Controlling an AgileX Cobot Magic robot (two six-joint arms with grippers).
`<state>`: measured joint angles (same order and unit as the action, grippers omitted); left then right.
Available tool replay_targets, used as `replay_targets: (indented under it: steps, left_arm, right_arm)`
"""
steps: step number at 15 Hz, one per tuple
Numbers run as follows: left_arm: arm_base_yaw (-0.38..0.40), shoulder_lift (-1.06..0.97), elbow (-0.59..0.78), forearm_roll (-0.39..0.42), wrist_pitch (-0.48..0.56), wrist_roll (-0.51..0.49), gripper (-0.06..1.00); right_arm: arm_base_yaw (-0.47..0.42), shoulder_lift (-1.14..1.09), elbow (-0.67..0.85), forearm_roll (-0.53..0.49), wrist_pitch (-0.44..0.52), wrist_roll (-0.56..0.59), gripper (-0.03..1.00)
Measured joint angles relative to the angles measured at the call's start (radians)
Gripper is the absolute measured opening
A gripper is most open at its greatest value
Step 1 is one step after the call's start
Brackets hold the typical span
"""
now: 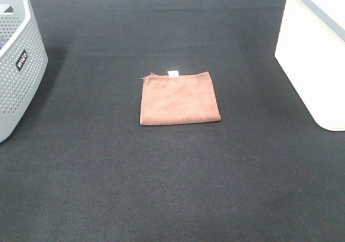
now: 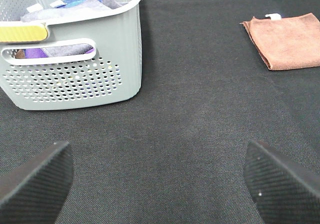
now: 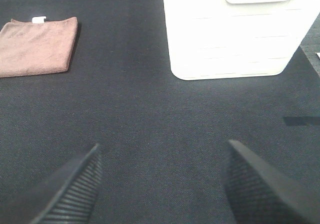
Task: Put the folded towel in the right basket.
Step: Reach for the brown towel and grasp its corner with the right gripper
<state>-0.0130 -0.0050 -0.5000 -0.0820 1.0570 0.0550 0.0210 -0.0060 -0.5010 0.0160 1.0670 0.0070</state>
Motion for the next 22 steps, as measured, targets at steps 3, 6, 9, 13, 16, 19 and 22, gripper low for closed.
replay_targets:
  steps: [3, 6, 9, 13, 16, 19, 22]
  left_arm:
    - [0.000, 0.000, 0.000, 0.000, 0.000, 0.000, 0.88]
    - [0.000, 0.000, 0.000, 0.000, 0.000, 0.000, 0.88]
    - [0.000, 0.000, 0.000, 0.000, 0.000, 0.000, 0.88]
    - [0.000, 0.000, 0.000, 0.000, 0.000, 0.000, 0.88]
    - [0.000, 0.000, 0.000, 0.000, 0.000, 0.000, 0.88]
    - [0.000, 0.000, 0.000, 0.000, 0.000, 0.000, 0.88]
    - [0.000, 0.000, 0.000, 0.000, 0.000, 0.000, 0.88]
  right_arm:
    - [0.000, 0.000, 0.000, 0.000, 0.000, 0.000, 0.65]
    - [0.000, 0.000, 0.000, 0.000, 0.000, 0.000, 0.65]
    - [0.000, 0.000, 0.000, 0.000, 0.000, 0.000, 0.65]
    - [0.000, 0.000, 0.000, 0.000, 0.000, 0.000, 0.65]
    - [0.000, 0.000, 0.000, 0.000, 0.000, 0.000, 0.65]
    - [0.000, 0.000, 0.000, 0.000, 0.000, 0.000, 0.65]
    - [0.000, 0.000, 0.000, 0.000, 0.000, 0.000, 0.65]
